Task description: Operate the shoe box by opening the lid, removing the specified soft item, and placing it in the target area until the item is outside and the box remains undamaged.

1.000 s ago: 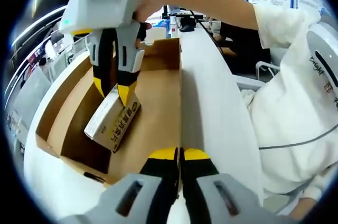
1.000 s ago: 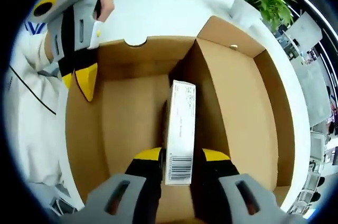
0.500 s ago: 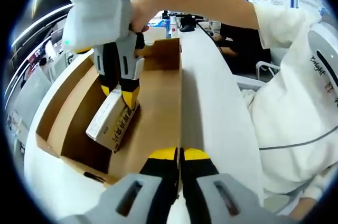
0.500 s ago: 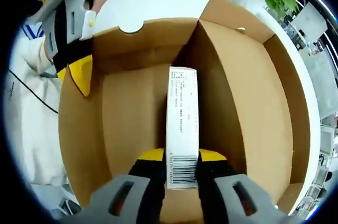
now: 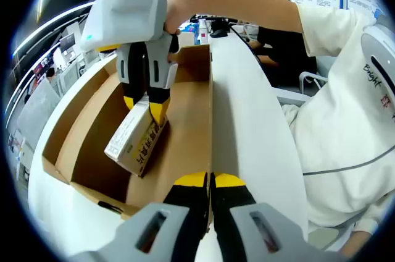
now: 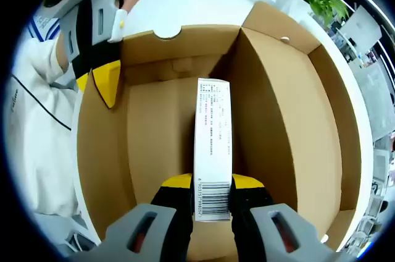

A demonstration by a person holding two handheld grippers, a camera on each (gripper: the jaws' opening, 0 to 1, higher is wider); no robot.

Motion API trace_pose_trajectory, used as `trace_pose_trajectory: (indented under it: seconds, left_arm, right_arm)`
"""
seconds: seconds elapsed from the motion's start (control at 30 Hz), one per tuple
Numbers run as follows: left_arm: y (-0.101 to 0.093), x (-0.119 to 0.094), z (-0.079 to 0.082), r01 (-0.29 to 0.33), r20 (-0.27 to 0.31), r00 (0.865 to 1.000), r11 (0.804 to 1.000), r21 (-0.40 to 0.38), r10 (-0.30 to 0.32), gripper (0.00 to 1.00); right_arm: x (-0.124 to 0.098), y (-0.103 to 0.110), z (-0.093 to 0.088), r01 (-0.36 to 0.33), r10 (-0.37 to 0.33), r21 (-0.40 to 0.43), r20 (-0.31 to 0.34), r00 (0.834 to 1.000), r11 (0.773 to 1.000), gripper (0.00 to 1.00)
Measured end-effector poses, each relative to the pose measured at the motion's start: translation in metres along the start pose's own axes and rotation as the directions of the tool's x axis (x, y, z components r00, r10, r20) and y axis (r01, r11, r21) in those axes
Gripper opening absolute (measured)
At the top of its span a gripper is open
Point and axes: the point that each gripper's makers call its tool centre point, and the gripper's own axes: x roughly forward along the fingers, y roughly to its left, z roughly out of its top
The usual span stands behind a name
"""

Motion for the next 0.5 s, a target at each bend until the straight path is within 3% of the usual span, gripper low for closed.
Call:
trace_pose_trajectory:
  seconds: [0.07, 0.17, 0.37, 0.5]
  left_arm:
    - [0.0, 0.0, 0.0, 0.0, -0.001, 1.0, 1.0, 0.0, 0.0, 0.01]
    - [0.0, 0.0, 0.0, -0.002, -0.001, 1.0, 1.0, 0.0, 0.002, 0.01]
    - [0.001, 0.0, 0.0, -0.001, 0.0, 1.0, 1.0, -0.002, 0.001, 0.01]
    - [0.001, 0.0, 0.0, 0.0, -0.002, 1.0, 1.0, -0.004, 0.0, 0.01]
  right_arm:
    - [-0.004, -0.002, -0.006, 0.014, -0.013, 0.045, -0.023, 1.0, 0.999, 0.2]
    - [-0.01, 0.0, -0.004, 0.005, -0.006, 0.164, 0.001, 1.0, 0.986, 0.2]
    - [-0.013, 0.005, -0.007, 0.011, -0.01, 0.102, -0.012, 1.0, 0.995, 0.2]
    - [-0.018, 0.004, -0.006, -0.008, 0.007, 0.131, 0.009, 1.0, 0.991, 0.2]
